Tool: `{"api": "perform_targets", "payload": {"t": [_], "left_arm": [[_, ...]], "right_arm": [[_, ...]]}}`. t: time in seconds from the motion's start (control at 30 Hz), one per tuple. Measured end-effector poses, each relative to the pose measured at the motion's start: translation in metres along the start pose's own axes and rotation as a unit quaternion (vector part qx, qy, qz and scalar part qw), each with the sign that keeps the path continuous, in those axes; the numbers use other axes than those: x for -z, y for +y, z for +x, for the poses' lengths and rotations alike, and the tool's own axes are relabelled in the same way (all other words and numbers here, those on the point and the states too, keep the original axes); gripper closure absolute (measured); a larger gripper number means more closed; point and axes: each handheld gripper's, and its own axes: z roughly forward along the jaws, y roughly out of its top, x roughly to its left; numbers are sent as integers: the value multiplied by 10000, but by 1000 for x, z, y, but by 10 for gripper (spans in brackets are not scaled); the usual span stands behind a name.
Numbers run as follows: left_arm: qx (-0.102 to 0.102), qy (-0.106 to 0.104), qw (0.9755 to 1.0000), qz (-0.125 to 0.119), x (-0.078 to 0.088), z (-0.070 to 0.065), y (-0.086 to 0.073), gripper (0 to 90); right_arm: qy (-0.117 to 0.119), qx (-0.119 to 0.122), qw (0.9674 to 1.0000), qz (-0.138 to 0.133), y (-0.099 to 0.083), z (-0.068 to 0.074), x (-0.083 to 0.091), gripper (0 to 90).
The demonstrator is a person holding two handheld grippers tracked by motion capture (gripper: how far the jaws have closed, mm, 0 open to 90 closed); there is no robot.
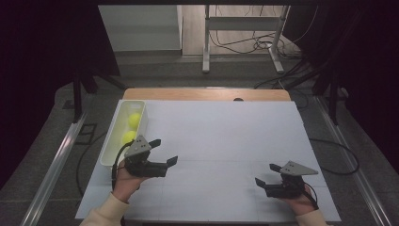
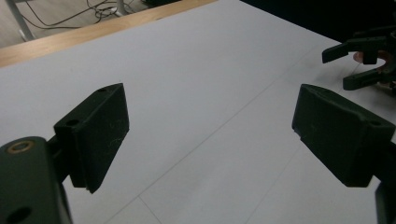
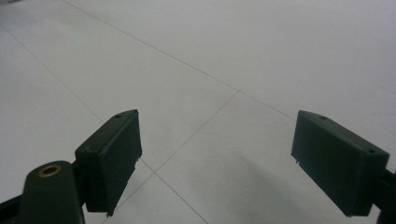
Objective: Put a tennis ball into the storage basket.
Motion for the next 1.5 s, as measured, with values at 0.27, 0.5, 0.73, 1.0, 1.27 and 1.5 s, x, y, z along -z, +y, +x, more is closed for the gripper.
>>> {"api": "perform_targets", "payload": {"t": [0.27,0.5,0.73,1.0,1.27,1.5], "left_arm": [[0,-48,10000,10,1,-8,-22,118],[46,-37,10000,-40,4,-13,-45,119],[107,98,9999,51,7,-7,-62,120],[192,151,9996,147,6,-1,-75,120],[322,194,9990,222,2,3,-78,122],[353,221,9989,219,1,4,-77,122]], "right_arm": [[1,-9,10000,8,0,0,0,166],[-5,-6,10000,21,0,1,0,166],[3,-6,10000,6,0,1,0,166],[61,30,10000,-45,0,2,2,166],[87,68,9999,-61,0,3,2,166],[115,76,9999,-75,0,3,3,166]]}}
